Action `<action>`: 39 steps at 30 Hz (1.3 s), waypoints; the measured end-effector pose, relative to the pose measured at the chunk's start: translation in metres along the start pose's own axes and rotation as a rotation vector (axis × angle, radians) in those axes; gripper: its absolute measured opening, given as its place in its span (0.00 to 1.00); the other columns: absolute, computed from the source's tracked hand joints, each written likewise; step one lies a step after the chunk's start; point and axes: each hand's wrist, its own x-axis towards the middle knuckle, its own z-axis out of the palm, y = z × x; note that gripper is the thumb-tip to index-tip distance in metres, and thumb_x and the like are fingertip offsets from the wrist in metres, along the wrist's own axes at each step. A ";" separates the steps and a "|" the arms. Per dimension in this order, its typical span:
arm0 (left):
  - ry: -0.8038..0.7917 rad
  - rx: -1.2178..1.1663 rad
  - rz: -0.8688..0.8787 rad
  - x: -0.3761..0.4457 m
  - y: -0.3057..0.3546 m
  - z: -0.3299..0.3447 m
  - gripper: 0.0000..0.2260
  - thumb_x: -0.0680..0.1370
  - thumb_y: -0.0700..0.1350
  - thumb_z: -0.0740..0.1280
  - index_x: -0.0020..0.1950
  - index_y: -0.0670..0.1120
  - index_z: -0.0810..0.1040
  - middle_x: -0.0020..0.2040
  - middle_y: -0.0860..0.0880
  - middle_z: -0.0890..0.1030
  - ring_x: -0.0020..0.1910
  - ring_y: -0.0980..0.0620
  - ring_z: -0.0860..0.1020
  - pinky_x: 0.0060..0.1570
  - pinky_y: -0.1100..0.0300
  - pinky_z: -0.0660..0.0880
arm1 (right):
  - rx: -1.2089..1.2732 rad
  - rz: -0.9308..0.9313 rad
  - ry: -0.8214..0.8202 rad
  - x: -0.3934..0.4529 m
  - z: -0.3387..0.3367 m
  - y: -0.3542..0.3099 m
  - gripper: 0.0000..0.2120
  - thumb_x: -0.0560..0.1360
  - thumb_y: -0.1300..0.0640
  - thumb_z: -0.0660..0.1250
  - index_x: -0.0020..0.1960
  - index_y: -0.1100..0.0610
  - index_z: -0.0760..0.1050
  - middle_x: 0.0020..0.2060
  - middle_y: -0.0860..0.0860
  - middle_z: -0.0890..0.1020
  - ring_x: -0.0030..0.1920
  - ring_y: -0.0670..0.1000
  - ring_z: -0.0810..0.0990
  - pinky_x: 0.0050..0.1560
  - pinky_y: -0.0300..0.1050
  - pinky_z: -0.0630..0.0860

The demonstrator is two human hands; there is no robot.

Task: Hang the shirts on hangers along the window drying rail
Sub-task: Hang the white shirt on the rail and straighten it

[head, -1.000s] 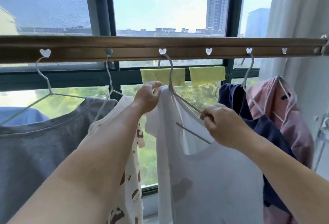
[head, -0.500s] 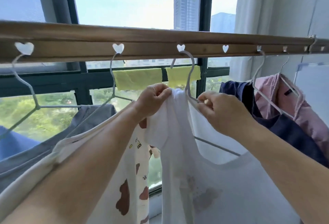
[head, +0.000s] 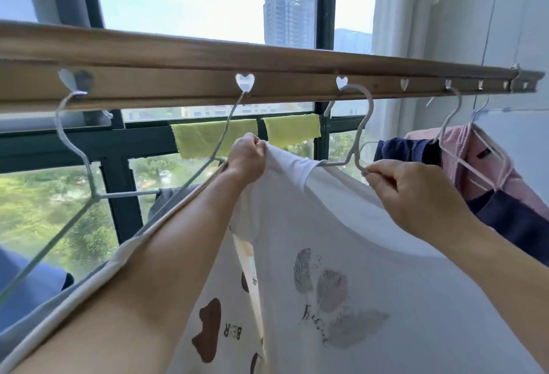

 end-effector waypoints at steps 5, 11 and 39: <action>-0.052 0.221 -0.022 0.009 -0.015 0.006 0.13 0.81 0.45 0.55 0.56 0.38 0.73 0.57 0.37 0.76 0.58 0.39 0.73 0.55 0.51 0.68 | -0.004 0.018 0.001 -0.002 -0.001 -0.001 0.12 0.77 0.52 0.62 0.56 0.52 0.80 0.42 0.51 0.86 0.43 0.54 0.81 0.44 0.44 0.74; -0.200 -0.011 0.021 0.006 -0.029 -0.004 0.09 0.80 0.42 0.57 0.57 0.45 0.75 0.54 0.44 0.80 0.49 0.47 0.76 0.51 0.57 0.73 | -0.019 -0.001 0.001 -0.001 -0.002 -0.005 0.12 0.77 0.53 0.62 0.56 0.53 0.81 0.38 0.52 0.85 0.36 0.52 0.79 0.40 0.43 0.75; -0.459 -0.206 0.239 -0.035 -0.012 -0.043 0.06 0.77 0.46 0.66 0.44 0.54 0.82 0.46 0.45 0.82 0.44 0.51 0.74 0.40 0.62 0.67 | -0.044 0.324 -0.404 0.002 -0.046 0.003 0.08 0.69 0.46 0.72 0.37 0.50 0.82 0.37 0.49 0.84 0.40 0.49 0.80 0.37 0.40 0.73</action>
